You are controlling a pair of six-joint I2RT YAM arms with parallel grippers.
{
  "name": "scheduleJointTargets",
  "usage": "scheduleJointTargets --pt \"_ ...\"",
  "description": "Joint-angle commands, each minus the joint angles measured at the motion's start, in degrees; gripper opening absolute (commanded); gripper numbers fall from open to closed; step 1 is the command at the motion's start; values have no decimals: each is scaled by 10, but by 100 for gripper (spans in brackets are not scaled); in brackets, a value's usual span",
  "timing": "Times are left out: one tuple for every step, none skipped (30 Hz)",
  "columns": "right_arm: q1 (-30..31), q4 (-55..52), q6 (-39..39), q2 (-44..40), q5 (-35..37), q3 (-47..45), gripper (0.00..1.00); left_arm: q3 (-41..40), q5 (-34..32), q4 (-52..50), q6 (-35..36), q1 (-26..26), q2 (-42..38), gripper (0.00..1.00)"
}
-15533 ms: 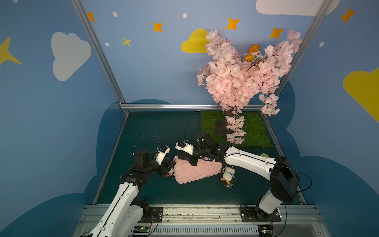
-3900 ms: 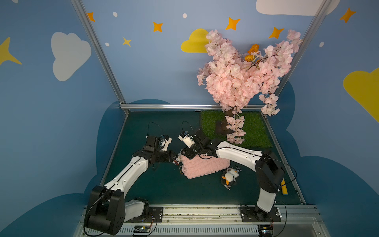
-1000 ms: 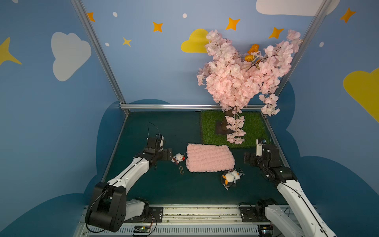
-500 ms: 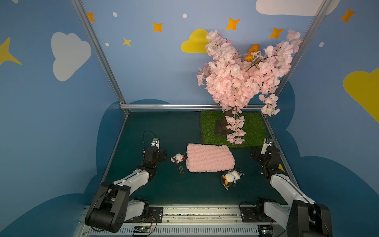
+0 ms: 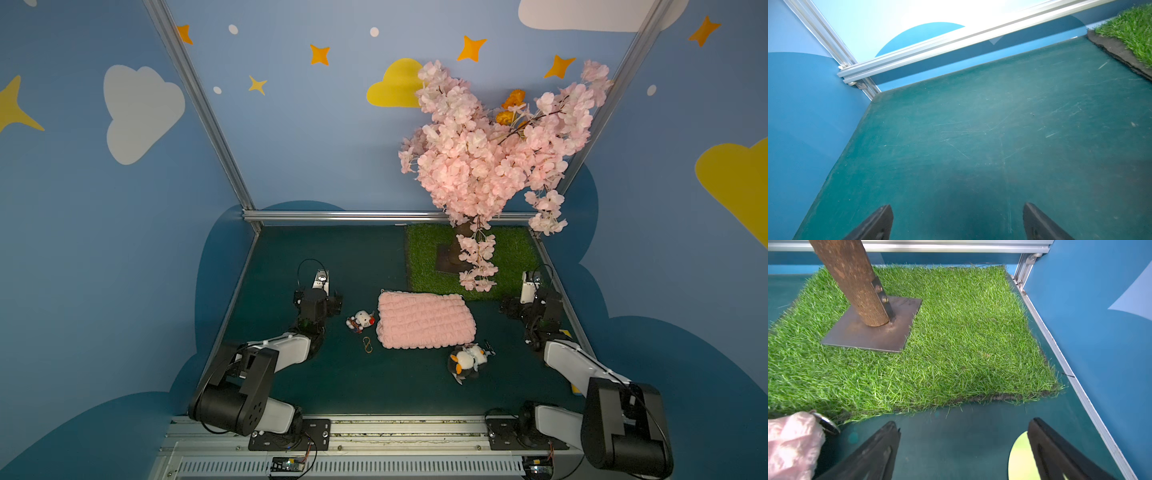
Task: Remove the decoration from the bag
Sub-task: Reset both arms
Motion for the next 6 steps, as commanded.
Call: scheduleJointTargets --pt "0 18 -3 2 -5 1 98 1 -18 32 7 0 7 100" --pt "0 19 -3 2 -3 1 98 1 -15 32 6 1 7 100" --pt "0 17 -3 2 -2 1 98 1 -12 32 6 3 7 100" --pt "-1 14 -2 2 -2 3 98 1 -8 32 6 3 7 100" --pt "0 11 -2 3 -1 6 98 1 -3 32 7 5 8 100" --pt "0 10 -1 3 2 7 98 -1 5 33 9 5 6 100"
